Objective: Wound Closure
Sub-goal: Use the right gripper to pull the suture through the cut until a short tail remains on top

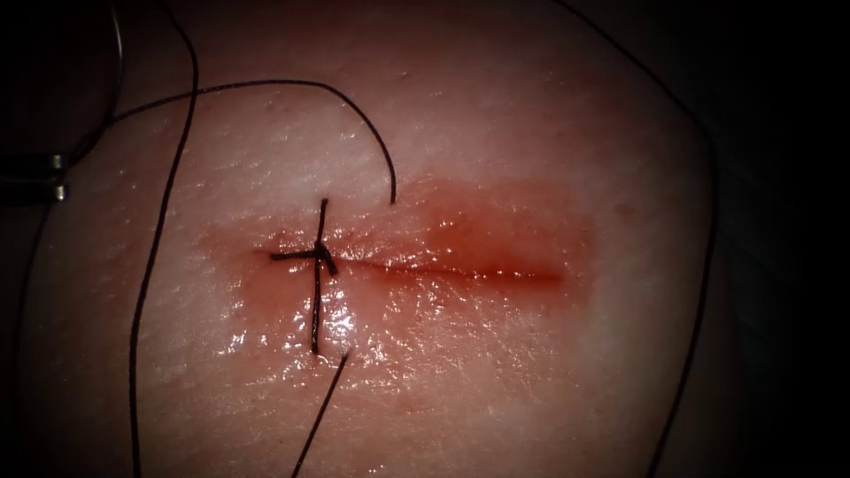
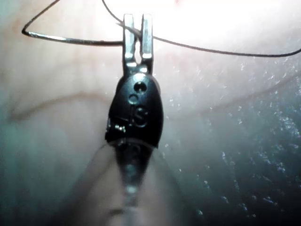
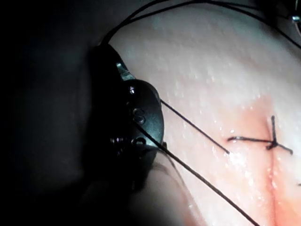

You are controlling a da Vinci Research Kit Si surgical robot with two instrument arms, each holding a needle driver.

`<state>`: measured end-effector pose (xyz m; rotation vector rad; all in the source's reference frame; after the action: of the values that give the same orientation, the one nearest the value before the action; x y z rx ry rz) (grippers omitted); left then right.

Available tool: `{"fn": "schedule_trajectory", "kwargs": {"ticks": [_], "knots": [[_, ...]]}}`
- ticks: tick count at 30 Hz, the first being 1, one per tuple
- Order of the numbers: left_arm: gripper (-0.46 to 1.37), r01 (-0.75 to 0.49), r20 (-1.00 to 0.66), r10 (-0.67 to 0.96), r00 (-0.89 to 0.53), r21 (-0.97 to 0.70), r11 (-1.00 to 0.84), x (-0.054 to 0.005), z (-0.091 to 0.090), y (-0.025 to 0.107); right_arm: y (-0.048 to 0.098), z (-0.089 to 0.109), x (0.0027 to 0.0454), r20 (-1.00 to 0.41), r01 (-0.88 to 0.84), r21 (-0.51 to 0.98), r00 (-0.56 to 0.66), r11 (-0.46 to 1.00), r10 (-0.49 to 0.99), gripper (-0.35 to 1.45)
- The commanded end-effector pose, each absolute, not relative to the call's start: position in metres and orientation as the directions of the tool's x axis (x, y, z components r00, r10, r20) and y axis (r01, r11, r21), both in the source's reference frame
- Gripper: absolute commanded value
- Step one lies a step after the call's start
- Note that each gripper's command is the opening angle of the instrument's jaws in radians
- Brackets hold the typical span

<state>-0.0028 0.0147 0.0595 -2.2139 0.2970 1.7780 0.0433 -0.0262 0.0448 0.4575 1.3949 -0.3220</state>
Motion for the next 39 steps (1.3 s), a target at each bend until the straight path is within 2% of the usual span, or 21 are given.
{"fn": "schedule_trajectory", "kwargs": {"ticks": [1,7,8,9,10,12,14,20,39], "knots": [[-0.35,-0.332,-0.976,0.018,0.219,-0.091,-0.939,-0.0028,0.06,0.015,-0.027,0.045,0.0439,-0.986,0.497,0.136,0.154,0.857,0.068,-0.35],[-0.35,-0.329,-0.975,0.017,0.22,-0.091,-0.94,-0.0024,0.06,0.015,-0.028,0.045,0.0458,-0.981,0.535,0.171,0.168,0.827,0.094,-0.35],[-0.35,-0.326,-0.975,0.017,0.222,-0.091,-0.941,-0.0023,0.06,0.014,-0.027,0.045,0.0457,-0.98,0.527,0.18,0.173,0.83,0.102,-0.18],[-0.35,-0.325,-0.975,0.017,0.223,-0.091,-0.941,-0.0022,0.06,0.014,-0.027,0.045,0.0455,-0.976,0.512,0.196,0.182,0.836,0.118,0.11],[-0.35,-0.326,-0.975,0.018,0.222,-0.092,-0.941,-0.002,0.06,0.014,-0.027,0.046,0.0452,-0.972,0.48,0.214,0.193,0.851,0.135,0.57],[-0.35,-0.327,-0.975,0.021,0.22,-0.095,-0.94,-0.0015,0.06,0.015,-0.026,0.046,0.0443,-0.967,0.393,0.218,0.207,0.893,0.145,1.15],[-0.35,-0.332,-0.976,0.02,0.215,-0.092,-0.939,-0.001,0.06,0.015,-0.025,0.046,0.0434,-0.964,0.328,0.223,0.215,0.918,0.157,1.35],[-0.35,-0.334,-0.977,0.018,0.212,-0.089,-0.938,-0.0003,0.06,0.015,-0.022,0.045,0.0398,-0.949,0.208,0.263,0.232,0.942,0.213,1.39],[-0.35,-0.335,-0.978,0.018,0.21,-0.089,-0.938,-0.0002,0.06,0.015,-0.016,0.047,0.0298,-0.962,0.058,0.187,0.21,0.981,0.171,1.32]]}}
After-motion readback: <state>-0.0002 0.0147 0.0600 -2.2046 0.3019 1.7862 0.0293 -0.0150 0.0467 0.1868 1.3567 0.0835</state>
